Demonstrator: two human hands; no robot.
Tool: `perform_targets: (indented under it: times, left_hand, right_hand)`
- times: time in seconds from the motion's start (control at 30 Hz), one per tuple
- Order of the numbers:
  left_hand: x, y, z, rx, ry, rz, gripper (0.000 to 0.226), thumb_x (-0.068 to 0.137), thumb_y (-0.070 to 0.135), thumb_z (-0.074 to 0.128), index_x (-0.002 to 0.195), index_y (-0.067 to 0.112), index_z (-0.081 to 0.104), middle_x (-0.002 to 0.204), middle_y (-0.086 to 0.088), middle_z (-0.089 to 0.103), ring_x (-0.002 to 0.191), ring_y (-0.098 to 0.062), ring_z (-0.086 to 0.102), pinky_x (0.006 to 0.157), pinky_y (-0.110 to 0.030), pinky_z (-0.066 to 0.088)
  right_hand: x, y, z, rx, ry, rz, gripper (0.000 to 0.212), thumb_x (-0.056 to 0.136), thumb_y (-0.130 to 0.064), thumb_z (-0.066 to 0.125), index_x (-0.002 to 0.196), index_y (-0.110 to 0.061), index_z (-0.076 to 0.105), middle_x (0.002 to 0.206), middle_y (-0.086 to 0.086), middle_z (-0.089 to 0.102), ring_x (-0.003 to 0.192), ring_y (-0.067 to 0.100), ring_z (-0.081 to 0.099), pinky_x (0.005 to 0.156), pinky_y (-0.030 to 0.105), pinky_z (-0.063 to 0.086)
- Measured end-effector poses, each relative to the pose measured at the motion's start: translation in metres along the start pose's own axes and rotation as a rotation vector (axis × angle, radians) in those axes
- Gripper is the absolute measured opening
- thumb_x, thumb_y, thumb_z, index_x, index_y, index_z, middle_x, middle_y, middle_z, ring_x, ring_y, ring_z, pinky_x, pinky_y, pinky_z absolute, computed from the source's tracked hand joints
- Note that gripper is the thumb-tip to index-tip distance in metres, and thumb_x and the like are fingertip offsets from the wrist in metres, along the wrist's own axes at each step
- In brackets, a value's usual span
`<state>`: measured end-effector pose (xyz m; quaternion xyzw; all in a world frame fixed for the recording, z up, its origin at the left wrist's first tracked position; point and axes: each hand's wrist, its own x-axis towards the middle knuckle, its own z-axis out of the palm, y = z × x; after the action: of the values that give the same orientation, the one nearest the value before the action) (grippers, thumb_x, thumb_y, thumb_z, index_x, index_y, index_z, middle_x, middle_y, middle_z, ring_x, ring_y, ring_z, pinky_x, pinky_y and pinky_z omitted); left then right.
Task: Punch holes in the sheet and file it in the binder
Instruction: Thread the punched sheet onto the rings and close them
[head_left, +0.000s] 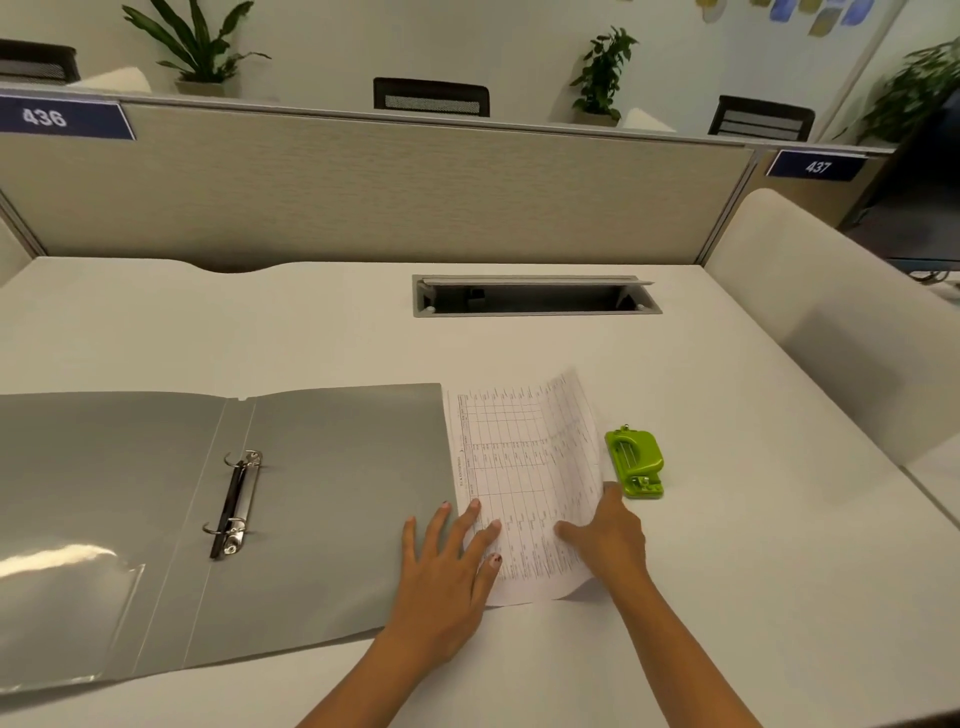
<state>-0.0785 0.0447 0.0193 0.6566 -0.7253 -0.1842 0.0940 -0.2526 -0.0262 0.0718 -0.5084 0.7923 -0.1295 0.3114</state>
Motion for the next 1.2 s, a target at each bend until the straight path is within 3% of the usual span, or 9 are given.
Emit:
perform_targets:
  times: [0.3,0.37,0.43,0.53,0.67,0.77,0.93,1.07,1.2]
  left_hand:
    - [-0.002,-0.002,-0.002,-0.026,0.000,0.028,0.092,0.070,0.068,-0.031,0.147,0.043,0.013,0.159,0.015,0.000,0.147,-0.015,-0.010,0.117,-0.042,-0.015]
    - [-0.001,-0.003,-0.007,-0.144,0.000,0.011,0.077,0.080,0.068,-0.014,0.146,0.041,0.016,0.158,0.015,0.007,0.147,-0.014,0.000,0.118,-0.038,-0.008]
    - [0.002,-0.002,-0.016,-0.356,0.008,-0.028,0.056,0.095,0.056,0.021,0.146,0.035,0.018,0.157,0.011,0.015,0.144,-0.013,0.014,0.118,-0.032,0.009]
    - [0.007,0.002,-0.039,-0.711,0.070,-0.136,0.055,0.096,0.034,0.049,0.144,0.026,0.025,0.147,0.009,0.033,0.128,-0.007,0.037,0.105,-0.027,0.036]
    - [0.013,-0.003,-0.076,-1.034,0.119,-0.339,0.046,0.095,0.035,0.052,0.138,0.023,0.040,0.128,0.008,0.059,0.110,-0.016,0.063,0.089,-0.036,0.055]
    - [0.010,-0.008,-0.097,-1.218,0.124,-0.366,0.027,0.098,0.023,0.047,0.122,0.018,0.056,0.110,-0.001,0.071,0.096,-0.019,0.070,0.084,-0.043,0.058]
    - [0.000,-0.020,-0.119,-1.240,0.242,-0.308,0.020,0.095,0.013,0.052,0.113,0.020,0.060,0.105,0.000,0.073,0.093,-0.018,0.072,0.082,-0.046,0.058]
    - [-0.007,-0.034,-0.129,-1.189,0.345,-0.253,0.022,0.095,0.012,0.051,0.111,0.025,0.061,0.100,0.002,0.074,0.089,-0.015,0.072,0.075,-0.038,0.059]
    - [-0.013,-0.052,-0.136,-1.200,0.400,-0.269,0.023,0.095,0.011,0.052,0.110,0.026,0.060,0.092,0.009,0.075,0.083,-0.012,0.073,0.067,-0.032,0.061]
  right_hand:
    - [-0.031,-0.011,-0.007,0.171,0.160,-0.232,0.053,0.090,-0.013,0.058,0.136,-0.015,0.032,0.128,0.011,0.053,0.110,0.031,0.057,0.092,0.044,0.051]
    - [-0.036,-0.014,-0.014,0.207,0.191,-0.268,0.053,0.089,-0.014,0.060,0.136,-0.016,0.034,0.128,0.010,0.053,0.110,0.030,0.057,0.091,0.044,0.051]
    - [-0.040,-0.015,-0.022,0.260,0.215,-0.279,0.057,0.088,-0.015,0.062,0.138,-0.016,0.033,0.129,0.010,0.052,0.111,0.030,0.055,0.091,0.044,0.051]
    - [-0.044,-0.016,-0.033,0.376,0.210,-0.258,0.066,0.086,-0.019,0.066,0.141,-0.019,0.030,0.129,0.007,0.049,0.115,0.031,0.051,0.093,0.046,0.049]
    - [-0.050,-0.017,-0.036,0.585,0.144,-0.278,0.070,0.080,-0.020,0.073,0.138,-0.024,0.035,0.129,0.001,0.050,0.117,0.027,0.051,0.094,0.049,0.050]
    - [-0.058,-0.021,-0.030,0.673,0.089,-0.323,0.063,0.077,-0.020,0.076,0.130,-0.026,0.042,0.121,-0.004,0.055,0.111,0.023,0.055,0.085,0.041,0.055]
    - [-0.075,-0.033,-0.020,0.726,0.069,-0.413,0.052,0.076,-0.022,0.075,0.112,-0.040,0.043,0.108,-0.018,0.055,0.100,0.013,0.058,0.080,0.037,0.056]
    - [-0.079,-0.041,-0.019,0.699,0.047,-0.424,0.048,0.075,-0.019,0.076,0.112,-0.031,0.047,0.104,-0.018,0.056,0.098,0.014,0.058,0.082,0.038,0.056]
    - [-0.076,-0.048,-0.016,0.616,0.141,-0.476,0.027,0.081,-0.026,0.070,0.104,-0.030,0.055,0.101,-0.016,0.063,0.091,0.011,0.064,0.074,0.030,0.059]
